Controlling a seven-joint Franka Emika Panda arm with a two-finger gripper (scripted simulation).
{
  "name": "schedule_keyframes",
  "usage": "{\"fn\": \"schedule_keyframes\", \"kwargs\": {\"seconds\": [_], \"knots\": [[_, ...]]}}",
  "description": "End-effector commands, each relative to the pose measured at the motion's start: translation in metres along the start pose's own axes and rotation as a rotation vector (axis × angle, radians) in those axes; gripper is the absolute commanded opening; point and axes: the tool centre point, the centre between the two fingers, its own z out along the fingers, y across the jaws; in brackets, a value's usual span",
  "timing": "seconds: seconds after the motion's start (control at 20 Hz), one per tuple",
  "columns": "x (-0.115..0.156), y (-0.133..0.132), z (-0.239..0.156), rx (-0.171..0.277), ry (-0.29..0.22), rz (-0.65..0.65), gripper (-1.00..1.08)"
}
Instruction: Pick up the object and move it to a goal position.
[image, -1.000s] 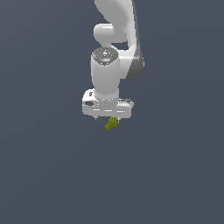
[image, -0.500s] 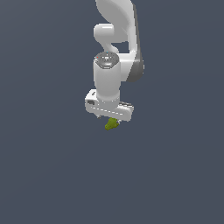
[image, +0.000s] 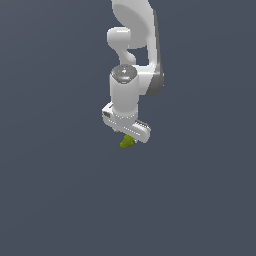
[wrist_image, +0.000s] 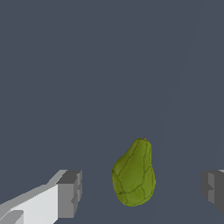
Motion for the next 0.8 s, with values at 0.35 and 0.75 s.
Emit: {"fn": "schedule_keyframes", "kwargs": {"seconds": [0.35, 0.75], "knots": [[-0.016, 0.005, 0.018, -0.001, -0.006, 0.260, 1.00], [-0.029, 0.010, 0.032, -0.005, -0.008, 0.478, 1.00]]}}
